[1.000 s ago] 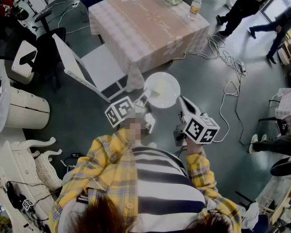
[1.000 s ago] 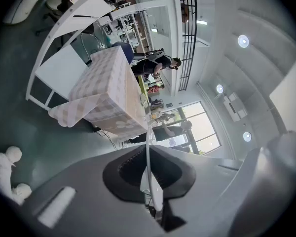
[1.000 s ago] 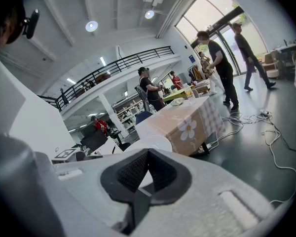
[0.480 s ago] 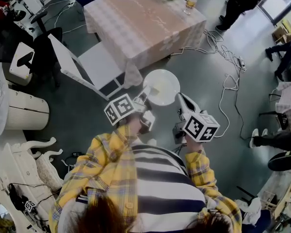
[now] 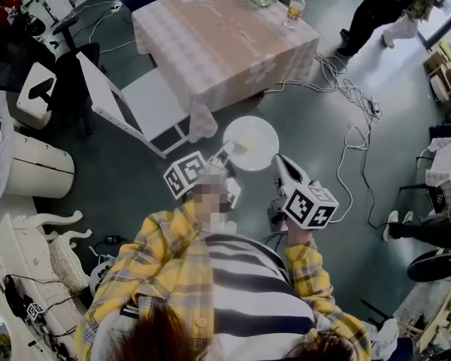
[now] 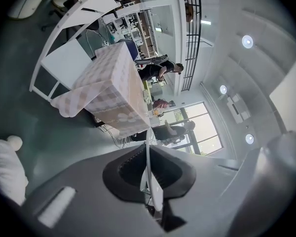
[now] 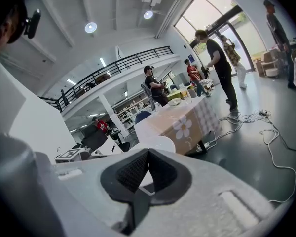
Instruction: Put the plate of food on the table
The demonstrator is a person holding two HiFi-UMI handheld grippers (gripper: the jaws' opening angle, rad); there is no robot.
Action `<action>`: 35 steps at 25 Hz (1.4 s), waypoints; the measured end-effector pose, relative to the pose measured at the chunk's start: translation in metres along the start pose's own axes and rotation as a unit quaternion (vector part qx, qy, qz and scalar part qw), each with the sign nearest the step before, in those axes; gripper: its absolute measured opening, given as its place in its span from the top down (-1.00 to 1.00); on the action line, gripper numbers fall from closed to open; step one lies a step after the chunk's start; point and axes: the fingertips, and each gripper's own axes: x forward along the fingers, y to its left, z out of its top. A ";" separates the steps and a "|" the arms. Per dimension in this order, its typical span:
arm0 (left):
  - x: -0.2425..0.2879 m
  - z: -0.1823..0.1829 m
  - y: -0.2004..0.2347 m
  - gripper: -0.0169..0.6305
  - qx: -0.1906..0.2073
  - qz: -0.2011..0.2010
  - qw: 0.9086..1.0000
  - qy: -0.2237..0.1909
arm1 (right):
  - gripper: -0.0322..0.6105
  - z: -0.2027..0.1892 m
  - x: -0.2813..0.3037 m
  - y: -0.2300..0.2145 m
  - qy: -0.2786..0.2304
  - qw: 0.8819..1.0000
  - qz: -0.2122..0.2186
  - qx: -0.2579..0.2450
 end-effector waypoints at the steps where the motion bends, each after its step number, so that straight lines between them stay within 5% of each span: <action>1: 0.001 -0.001 -0.001 0.92 0.001 0.000 1.000 -0.002 | 0.91 0.001 -0.001 -0.002 0.001 1.000 0.001 0.000; 17: 0.091 0.014 -0.013 0.92 0.009 -0.011 1.000 0.015 | 0.91 0.058 0.048 -0.053 -0.008 1.000 -0.010 -0.012; 35: 0.188 0.073 -0.011 0.92 -0.007 -0.013 1.000 0.018 | 0.91 0.134 0.133 -0.103 -0.014 0.999 -0.032 -0.009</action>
